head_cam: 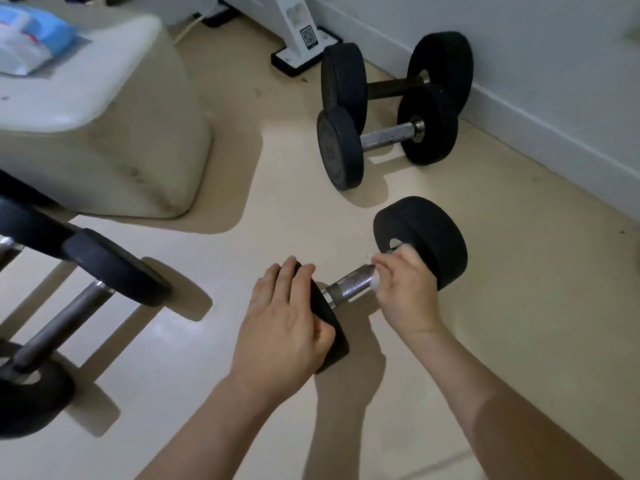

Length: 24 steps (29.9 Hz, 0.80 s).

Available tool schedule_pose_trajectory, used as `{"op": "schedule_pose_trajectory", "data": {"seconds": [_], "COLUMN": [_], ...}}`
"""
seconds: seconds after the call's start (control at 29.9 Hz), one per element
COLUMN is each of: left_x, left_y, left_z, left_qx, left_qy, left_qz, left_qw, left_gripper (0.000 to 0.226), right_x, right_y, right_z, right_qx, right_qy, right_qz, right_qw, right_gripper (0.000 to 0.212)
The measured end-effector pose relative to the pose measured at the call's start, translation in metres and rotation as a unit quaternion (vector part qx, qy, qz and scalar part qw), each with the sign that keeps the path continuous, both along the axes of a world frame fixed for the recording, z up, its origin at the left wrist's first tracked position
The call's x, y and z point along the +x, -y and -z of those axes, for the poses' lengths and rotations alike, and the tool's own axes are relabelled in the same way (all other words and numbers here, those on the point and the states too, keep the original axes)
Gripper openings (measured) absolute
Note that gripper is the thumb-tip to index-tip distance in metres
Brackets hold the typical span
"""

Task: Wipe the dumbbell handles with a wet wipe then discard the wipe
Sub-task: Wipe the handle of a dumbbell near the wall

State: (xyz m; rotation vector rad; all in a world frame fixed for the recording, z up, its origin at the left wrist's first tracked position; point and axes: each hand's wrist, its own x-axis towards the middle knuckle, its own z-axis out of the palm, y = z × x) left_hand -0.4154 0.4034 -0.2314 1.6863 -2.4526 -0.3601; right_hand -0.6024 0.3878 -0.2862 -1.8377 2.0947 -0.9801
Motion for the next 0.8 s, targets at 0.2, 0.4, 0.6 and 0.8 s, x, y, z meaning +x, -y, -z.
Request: {"op": "schedule_pose_trajectory", "data": {"seconds": [0.2, 0.4, 0.6, 0.8], "left_x": [-0.002, 0.0, -0.001, 0.002], "left_y": [0.004, 0.007, 0.008, 0.012], "left_z": [0.001, -0.003, -0.001, -0.001], "left_qx": [-0.001, -0.011, -0.011, -0.016], "left_qy": [-0.003, 0.014, 0.02, 0.003], "left_qz": [-0.039, -0.044, -0.031, -0.032], "left_qw": [0.999, 0.999, 0.999, 0.999], "left_gripper": [0.06, 0.059, 0.06, 0.061], "right_x": [0.022, 0.013, -0.019, 0.002], "right_y": [-0.015, -0.003, 0.008, 0.006], "right_z": [-0.001, -0.005, -0.011, -0.006], "right_qx": [0.002, 0.012, 0.087, -0.038], "right_qy": [-0.002, 0.0, -0.079, -0.122], "right_qz": [-0.131, -0.052, -0.2, -0.252], "right_qw": [0.991, 0.999, 0.973, 0.959], "right_gripper": [0.023, 0.023, 0.033, 0.01]}}
